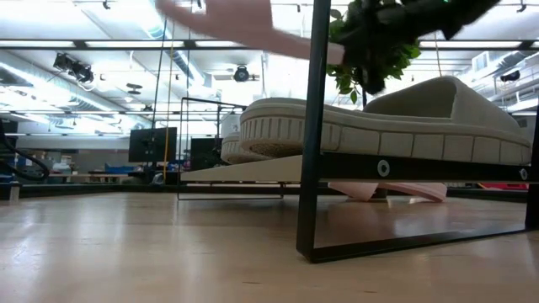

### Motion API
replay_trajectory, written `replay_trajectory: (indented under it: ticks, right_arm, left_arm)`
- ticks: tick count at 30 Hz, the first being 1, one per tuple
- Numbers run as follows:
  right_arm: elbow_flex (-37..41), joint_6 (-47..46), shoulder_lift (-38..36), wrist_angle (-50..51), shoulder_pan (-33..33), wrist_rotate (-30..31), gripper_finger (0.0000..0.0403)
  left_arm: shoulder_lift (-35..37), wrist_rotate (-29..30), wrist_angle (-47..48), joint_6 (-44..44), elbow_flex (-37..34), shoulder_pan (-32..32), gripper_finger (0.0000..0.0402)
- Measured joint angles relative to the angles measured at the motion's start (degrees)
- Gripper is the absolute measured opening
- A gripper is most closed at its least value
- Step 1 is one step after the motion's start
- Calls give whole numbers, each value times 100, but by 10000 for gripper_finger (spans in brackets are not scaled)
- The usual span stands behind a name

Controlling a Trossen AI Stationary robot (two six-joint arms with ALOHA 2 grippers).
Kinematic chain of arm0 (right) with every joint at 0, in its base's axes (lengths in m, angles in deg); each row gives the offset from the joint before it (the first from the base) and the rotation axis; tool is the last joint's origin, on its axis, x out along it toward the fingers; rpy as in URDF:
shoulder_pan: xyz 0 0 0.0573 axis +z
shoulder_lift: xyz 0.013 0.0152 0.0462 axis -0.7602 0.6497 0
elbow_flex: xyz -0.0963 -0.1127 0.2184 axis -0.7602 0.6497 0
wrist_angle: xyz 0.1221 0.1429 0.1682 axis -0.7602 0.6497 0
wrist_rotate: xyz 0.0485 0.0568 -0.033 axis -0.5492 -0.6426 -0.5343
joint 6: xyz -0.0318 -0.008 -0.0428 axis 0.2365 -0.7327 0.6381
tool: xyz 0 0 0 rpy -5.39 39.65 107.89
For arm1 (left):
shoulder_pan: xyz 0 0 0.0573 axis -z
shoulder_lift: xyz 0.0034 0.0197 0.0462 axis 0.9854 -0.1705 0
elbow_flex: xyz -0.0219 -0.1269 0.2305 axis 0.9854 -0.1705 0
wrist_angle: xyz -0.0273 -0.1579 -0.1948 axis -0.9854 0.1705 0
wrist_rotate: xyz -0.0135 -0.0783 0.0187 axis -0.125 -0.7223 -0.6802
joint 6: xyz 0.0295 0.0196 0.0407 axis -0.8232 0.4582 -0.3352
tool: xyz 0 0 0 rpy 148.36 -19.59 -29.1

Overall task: Pick and place slides into the shelf
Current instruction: Put the left pink slide on the shelf

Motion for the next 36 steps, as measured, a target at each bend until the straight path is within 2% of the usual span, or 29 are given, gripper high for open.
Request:
replay_trajectory:
  ticks: [6, 15, 24, 36]
  right_arm:
    - [-1285, 1490, 893, 1306, 12, -112, 50]
    - [-2348, 1613, 1915, 1928, -22, 864, 50]
    - [-2390, 1191, 2260, 2294, -78, 1827, 50]
    - [-2389, 926, 2469, 2240, -302, 1700, 50]
  left_arm:
    - [2, -42, 75, -38, 0, -57, 198]
    - [2, -42, 110, -192, 0, 84, 194]
    - [2, -42, 170, -317, 1, 114, 182]
    - [2, -39, 190, -448, 2, 108, 180]
